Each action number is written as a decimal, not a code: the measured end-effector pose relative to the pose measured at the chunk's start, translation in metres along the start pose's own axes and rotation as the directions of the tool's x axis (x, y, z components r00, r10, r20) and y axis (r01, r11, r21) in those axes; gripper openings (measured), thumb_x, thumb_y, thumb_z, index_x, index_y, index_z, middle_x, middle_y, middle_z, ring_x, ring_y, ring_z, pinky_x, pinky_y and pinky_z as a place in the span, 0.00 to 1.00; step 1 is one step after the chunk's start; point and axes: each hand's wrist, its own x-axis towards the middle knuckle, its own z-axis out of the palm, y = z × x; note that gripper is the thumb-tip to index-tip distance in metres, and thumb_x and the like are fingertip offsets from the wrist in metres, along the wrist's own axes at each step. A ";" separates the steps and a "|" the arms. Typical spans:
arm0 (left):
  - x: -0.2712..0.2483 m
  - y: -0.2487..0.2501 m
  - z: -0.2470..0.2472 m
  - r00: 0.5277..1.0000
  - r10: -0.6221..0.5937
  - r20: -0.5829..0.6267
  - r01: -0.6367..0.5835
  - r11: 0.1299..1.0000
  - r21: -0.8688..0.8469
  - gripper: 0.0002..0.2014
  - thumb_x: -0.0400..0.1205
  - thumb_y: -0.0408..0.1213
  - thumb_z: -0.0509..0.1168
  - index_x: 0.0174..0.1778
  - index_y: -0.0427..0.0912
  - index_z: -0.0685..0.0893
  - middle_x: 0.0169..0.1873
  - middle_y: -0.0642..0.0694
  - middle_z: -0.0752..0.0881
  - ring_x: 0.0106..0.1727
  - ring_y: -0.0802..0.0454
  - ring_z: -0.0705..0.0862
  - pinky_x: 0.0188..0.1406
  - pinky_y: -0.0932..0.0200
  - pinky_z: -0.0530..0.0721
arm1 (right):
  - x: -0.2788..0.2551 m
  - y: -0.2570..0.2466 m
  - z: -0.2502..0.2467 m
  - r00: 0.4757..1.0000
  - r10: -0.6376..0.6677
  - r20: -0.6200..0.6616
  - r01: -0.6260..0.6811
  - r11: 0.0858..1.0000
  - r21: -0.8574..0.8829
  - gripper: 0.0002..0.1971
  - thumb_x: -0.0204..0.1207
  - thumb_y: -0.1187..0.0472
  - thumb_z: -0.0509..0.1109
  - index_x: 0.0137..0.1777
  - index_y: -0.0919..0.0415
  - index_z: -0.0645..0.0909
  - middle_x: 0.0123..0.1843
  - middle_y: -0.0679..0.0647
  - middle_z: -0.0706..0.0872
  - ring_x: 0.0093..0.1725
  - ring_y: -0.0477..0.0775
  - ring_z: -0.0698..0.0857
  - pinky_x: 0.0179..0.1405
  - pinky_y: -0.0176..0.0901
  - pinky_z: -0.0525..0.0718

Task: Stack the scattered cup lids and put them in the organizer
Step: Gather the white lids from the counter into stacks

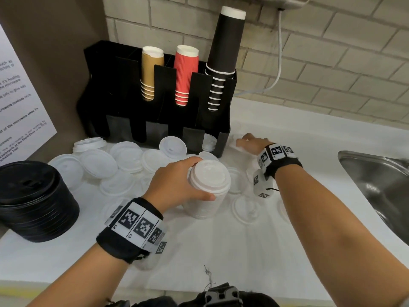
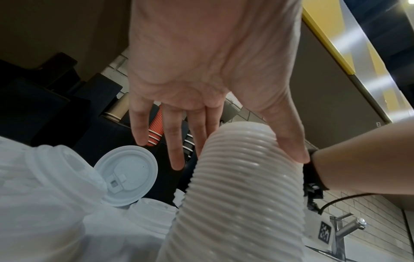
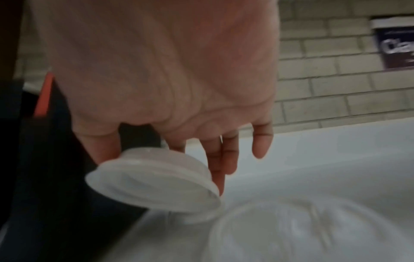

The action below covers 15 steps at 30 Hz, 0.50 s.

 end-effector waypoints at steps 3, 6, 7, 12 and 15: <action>-0.001 -0.001 0.001 1.000 0.004 -0.006 -0.005 1.000 -0.016 0.37 0.59 0.58 0.83 0.64 0.63 0.78 0.51 0.68 0.82 0.56 0.58 0.81 0.53 0.57 0.77 | -0.031 0.006 -0.015 0.997 -0.046 -0.054 0.056 0.975 0.213 0.31 0.77 0.35 0.56 0.78 0.45 0.63 0.79 0.61 0.67 0.77 0.65 0.66 0.72 0.60 0.66; -0.001 -0.001 0.001 1.000 0.002 -0.012 -0.002 1.000 -0.030 0.37 0.59 0.57 0.83 0.64 0.63 0.78 0.49 0.68 0.82 0.55 0.59 0.81 0.52 0.58 0.76 | -0.073 0.006 -0.009 0.955 -0.250 -0.157 0.294 0.853 0.431 0.22 0.75 0.42 0.60 0.69 0.39 0.71 0.68 0.55 0.78 0.64 0.57 0.76 0.59 0.45 0.73; -0.001 -0.002 0.001 1.000 0.002 -0.012 -0.003 0.999 -0.033 0.37 0.59 0.57 0.83 0.64 0.63 0.78 0.50 0.67 0.82 0.56 0.58 0.81 0.52 0.58 0.76 | -0.087 0.002 -0.002 0.932 -0.317 -0.178 0.363 0.805 0.469 0.21 0.72 0.43 0.60 0.67 0.36 0.73 0.63 0.53 0.81 0.60 0.55 0.78 0.54 0.40 0.73; -0.001 -0.003 0.002 1.000 0.017 -0.017 -0.018 0.999 -0.039 0.40 0.59 0.58 0.83 0.67 0.61 0.78 0.54 0.64 0.84 0.56 0.58 0.81 0.48 0.62 0.76 | -0.130 -0.009 0.036 0.828 -0.526 -0.196 0.553 0.706 0.442 0.23 0.70 0.50 0.63 0.67 0.38 0.76 0.58 0.55 0.78 0.58 0.54 0.76 0.64 0.46 0.73; 0.000 -0.003 0.004 0.999 0.019 -0.029 -0.020 0.999 -0.047 0.43 0.58 0.59 0.83 0.69 0.60 0.77 0.49 0.66 0.81 0.54 0.60 0.81 0.45 0.65 0.76 | -0.144 -0.011 0.049 0.801 -0.554 -0.227 0.598 0.717 0.358 0.23 0.70 0.48 0.66 0.67 0.36 0.77 0.56 0.51 0.77 0.61 0.50 0.73 0.66 0.41 0.69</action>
